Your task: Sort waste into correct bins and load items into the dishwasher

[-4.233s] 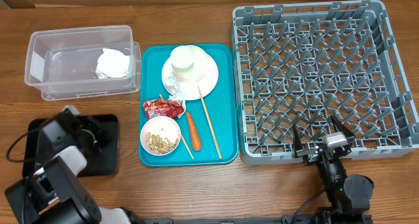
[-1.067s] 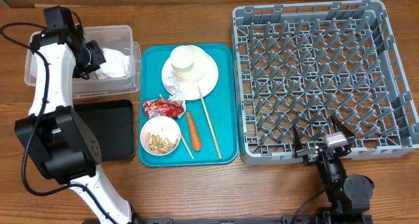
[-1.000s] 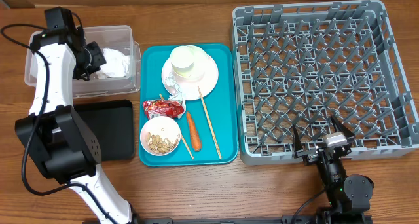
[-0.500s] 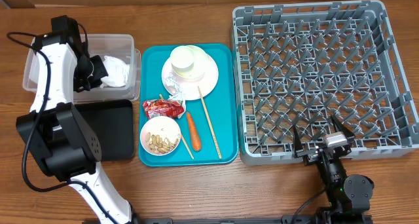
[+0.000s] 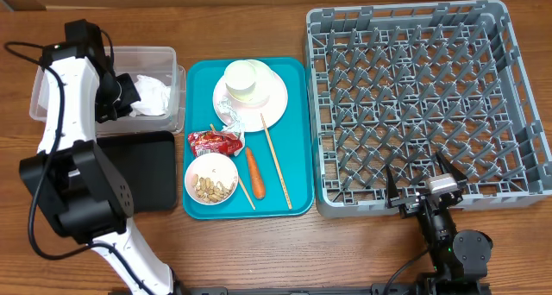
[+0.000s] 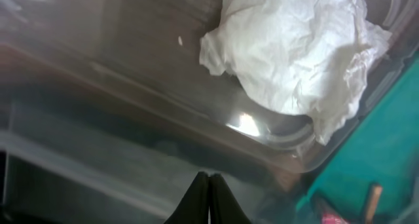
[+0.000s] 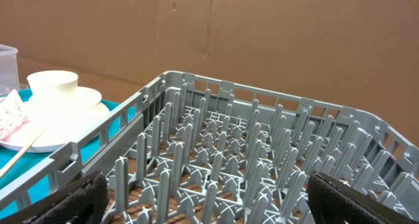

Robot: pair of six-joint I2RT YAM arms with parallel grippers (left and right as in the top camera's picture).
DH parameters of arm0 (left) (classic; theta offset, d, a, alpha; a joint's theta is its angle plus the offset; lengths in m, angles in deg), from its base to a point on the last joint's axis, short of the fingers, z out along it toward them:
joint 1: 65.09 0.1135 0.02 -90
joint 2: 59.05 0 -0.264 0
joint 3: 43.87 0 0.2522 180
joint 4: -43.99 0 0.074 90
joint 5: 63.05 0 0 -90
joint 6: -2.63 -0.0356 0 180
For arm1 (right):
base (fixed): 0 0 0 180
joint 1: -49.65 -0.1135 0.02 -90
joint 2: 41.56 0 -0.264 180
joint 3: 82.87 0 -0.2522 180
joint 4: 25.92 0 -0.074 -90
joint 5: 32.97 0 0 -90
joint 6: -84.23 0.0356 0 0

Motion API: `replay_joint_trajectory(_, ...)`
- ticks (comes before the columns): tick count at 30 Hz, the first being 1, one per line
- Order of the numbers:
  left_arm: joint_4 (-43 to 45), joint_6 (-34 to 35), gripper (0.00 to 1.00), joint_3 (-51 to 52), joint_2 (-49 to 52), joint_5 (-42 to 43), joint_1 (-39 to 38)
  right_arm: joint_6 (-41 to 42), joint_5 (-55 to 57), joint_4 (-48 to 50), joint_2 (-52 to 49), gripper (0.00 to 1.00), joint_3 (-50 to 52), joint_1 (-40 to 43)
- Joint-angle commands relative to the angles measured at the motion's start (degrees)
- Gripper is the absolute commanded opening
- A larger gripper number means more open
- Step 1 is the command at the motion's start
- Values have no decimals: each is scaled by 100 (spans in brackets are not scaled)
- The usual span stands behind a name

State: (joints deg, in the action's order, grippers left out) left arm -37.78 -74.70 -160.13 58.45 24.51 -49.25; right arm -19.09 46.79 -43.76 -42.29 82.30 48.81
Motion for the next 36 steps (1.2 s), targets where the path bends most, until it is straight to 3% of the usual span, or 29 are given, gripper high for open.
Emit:
replay_joint_trajectory(1, -125, 219, 4, -125, -328, -74, -7, 44, 33, 31, 50, 100, 61, -22)
replay_joint_trajectory(6, -221, 308, 4, -125, -345, -138, 0, 44, 33, 31, 50, 100, 61, -22)
replay_joint_trajectory(11, -297, 844, 4, -122, -588, -415, 225, 44, 33, 31, 50, 100, 61, -22)
replay_joint_trajectory(25, -728, 1399, 4, 164, -1073, -358, 1912, 44, 33, 31, 50, 100, 61, -22)
replay_joint_trajectory(36, 748, 1453, 4, 2227, -1073, -374, 2538, 44, 33, 31, 46, 100, 61, -22)
